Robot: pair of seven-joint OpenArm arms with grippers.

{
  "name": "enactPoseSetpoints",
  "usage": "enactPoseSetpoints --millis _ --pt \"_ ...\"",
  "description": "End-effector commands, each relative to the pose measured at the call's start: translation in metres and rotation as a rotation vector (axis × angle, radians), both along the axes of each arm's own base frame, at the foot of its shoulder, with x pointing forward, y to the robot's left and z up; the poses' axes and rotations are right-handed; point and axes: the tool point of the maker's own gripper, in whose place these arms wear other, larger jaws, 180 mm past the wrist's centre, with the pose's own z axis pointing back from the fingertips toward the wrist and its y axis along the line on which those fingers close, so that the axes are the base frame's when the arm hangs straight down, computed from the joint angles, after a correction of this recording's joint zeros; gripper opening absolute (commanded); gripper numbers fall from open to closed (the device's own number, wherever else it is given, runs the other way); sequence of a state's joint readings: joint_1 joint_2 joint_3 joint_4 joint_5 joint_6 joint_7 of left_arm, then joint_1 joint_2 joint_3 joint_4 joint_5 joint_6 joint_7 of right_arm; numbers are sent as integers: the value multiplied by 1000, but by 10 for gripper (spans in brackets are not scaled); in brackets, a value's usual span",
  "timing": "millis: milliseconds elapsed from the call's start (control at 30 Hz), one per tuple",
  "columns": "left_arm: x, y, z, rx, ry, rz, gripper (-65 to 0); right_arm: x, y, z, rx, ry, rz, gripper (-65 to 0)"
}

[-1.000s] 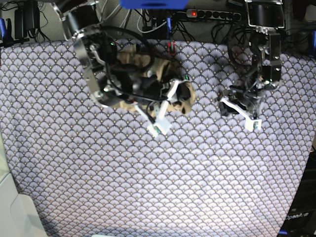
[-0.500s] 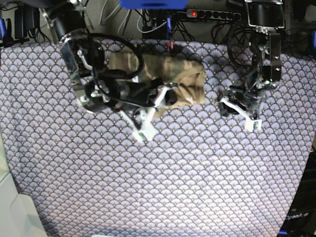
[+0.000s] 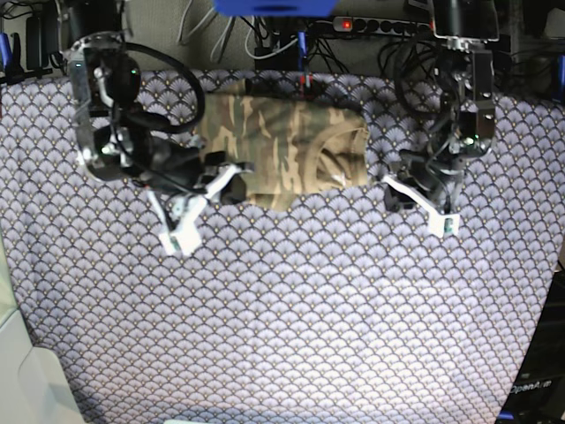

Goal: Fold the T-shirt properly
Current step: 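Release the folded end and pull the right gripper back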

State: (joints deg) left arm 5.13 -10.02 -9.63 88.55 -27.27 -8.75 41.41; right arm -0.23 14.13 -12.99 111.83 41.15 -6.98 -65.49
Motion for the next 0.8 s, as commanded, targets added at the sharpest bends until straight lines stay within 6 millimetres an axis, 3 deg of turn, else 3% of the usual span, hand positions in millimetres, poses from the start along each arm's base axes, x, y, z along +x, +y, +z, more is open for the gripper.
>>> enactPoseSetpoints --millis 0,233,367,467,533,600,700,767 --pt "12 -4 20 -6 -71 -6 -564 7 -5 11 11 -36 -19 -642" --pt "-20 -84 10 -32 -9 -234 -618 3 -54 -3 -57 -30 -121 -646" --pt "-32 -112 13 -45 -7 -314 -628 0 -77 -8 -106 -52 -157 -647" --pt "-40 -115 16 -50 -14 -321 -628 1 -91 -10 -126 -54 -186 -647" --pt "-45 -117 24 -52 -33 -328 -628 0 -103 -21 -147 -20 -207 -647" --pt "-47 -106 29 -35 -44 -317 -628 -2 -110 -37 -159 23 -217 -647" --pt "-51 -94 21 -27 -19 -286 -628 -8 -111 -52 -168 33 -164 -648" --pt "-56 -90 -1 -25 41 -276 -628 -15 -111 -58 -167 32 -160 -648"
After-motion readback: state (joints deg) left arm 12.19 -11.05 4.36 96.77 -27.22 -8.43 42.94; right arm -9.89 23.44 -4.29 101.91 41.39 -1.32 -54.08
